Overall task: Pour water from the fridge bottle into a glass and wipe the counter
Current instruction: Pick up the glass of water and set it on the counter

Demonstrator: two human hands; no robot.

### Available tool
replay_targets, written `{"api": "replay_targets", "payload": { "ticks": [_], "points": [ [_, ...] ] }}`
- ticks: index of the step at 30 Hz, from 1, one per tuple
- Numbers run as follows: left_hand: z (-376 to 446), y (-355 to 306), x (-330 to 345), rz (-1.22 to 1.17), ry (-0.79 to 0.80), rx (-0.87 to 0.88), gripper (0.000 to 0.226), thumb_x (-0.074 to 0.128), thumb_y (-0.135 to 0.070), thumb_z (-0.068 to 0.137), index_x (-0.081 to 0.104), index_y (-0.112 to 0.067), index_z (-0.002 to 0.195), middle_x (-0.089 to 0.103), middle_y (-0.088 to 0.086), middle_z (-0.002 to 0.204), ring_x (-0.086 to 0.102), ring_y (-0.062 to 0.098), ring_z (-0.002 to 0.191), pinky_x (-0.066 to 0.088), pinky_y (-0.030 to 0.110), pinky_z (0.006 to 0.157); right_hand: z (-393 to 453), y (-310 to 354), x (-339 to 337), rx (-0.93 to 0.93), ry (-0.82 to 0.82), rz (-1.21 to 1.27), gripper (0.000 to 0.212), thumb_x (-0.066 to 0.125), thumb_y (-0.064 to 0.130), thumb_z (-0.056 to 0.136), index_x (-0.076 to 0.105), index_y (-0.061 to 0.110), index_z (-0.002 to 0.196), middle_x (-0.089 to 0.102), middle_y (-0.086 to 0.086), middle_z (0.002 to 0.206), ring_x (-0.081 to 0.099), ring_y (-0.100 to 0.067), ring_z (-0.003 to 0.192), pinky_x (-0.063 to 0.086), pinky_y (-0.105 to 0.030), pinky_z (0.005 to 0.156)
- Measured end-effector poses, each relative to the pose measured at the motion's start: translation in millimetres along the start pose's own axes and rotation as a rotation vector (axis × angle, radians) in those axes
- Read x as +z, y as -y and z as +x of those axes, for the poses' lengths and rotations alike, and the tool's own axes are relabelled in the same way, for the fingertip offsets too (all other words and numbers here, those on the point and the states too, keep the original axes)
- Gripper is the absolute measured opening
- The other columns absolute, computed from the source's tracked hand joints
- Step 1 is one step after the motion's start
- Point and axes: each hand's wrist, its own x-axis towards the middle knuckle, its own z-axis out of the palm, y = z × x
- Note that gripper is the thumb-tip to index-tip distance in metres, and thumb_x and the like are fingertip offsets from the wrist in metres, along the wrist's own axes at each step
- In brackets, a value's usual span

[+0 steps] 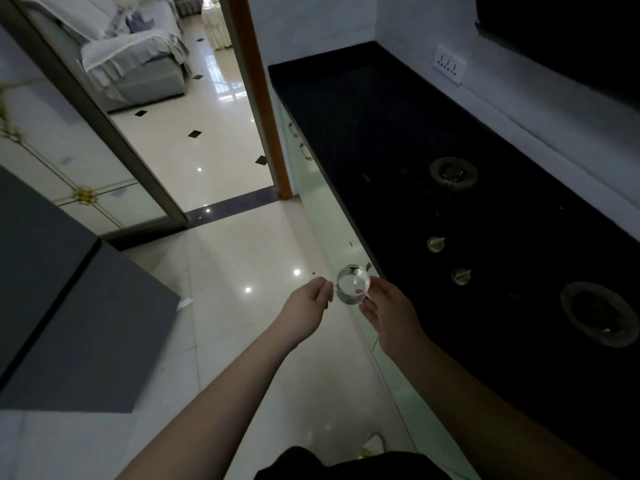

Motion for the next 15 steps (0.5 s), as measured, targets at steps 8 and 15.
{"api": "replay_targets", "payload": {
  "ticks": [8, 15],
  "points": [
    [47, 4, -33, -0.051, -0.027, -0.029, 0.033, 0.039, -0.031, 0.104, 0.049, -0.019, 0.075, 0.052, -0.002, 0.076, 0.04, 0.011, 0.061, 0.032, 0.022, 0.052, 40, 11, 42, -0.027, 0.004, -0.022, 0.02, 0.056, 0.013, 0.097, 0.073, 0.023, 0.099, 0.07, -0.008, 0.108, 0.064, -0.017, 0.101, 0.054, -0.028, 0.087],
    [109, 17, -90, -0.02, 0.01, 0.018, 0.032, 0.039, -0.03, 0.103, 0.052, -0.017, 0.077, 0.054, -0.001, 0.074, 0.041, 0.011, 0.06, 0.033, 0.022, 0.052, 80, 18, 103, -0.054, -0.014, -0.01, 0.019, 0.059, 0.017, 0.096, 0.072, 0.022, 0.109, 0.071, -0.003, 0.112, 0.065, -0.018, 0.107, 0.054, -0.026, 0.083]
  ]
}}
